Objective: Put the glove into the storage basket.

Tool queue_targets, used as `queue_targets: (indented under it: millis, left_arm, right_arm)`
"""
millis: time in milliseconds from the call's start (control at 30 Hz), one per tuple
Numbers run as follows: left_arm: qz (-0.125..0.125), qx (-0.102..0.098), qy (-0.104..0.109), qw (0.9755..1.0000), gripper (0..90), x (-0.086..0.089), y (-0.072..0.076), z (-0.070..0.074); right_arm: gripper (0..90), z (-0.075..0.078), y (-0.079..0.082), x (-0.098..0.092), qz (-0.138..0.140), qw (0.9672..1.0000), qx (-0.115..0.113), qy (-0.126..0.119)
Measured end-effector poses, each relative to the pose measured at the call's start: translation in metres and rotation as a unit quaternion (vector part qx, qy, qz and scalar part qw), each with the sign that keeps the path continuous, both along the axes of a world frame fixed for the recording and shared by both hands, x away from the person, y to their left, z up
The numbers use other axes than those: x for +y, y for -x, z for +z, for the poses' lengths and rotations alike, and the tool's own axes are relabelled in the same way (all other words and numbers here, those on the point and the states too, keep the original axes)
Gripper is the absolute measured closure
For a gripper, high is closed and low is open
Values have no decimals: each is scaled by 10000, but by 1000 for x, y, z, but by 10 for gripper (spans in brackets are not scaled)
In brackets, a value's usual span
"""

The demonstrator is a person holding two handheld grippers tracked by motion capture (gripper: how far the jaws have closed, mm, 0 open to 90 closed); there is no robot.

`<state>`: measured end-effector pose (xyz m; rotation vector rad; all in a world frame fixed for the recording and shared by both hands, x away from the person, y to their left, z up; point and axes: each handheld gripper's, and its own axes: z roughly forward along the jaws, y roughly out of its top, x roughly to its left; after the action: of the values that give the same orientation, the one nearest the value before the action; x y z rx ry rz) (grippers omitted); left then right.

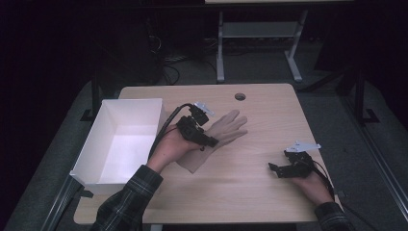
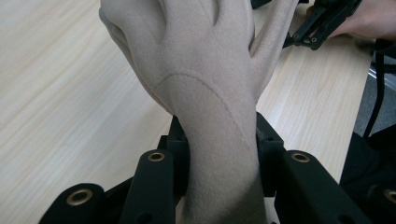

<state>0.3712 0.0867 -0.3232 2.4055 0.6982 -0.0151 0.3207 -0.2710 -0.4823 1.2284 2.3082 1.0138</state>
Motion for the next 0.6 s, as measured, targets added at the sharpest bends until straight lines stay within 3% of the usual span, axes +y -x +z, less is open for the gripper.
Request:
queue_targets:
  millis: [167, 400, 600]
  left_arm:
    - [112, -55, 34, 9999, 668, 17, -2, 16]
    - [321, -39, 117, 9994, 668, 41, -4, 28]
    - [675, -116, 232, 9974, 668, 75, -3, 40]
  right_arm:
    - [148, 0, 0, 0, -3, 10000, 1, -7]
    - [148, 0, 0, 0, -2, 10000, 3, 0]
    - [147, 0, 0, 0, -1, 10000, 1, 3]
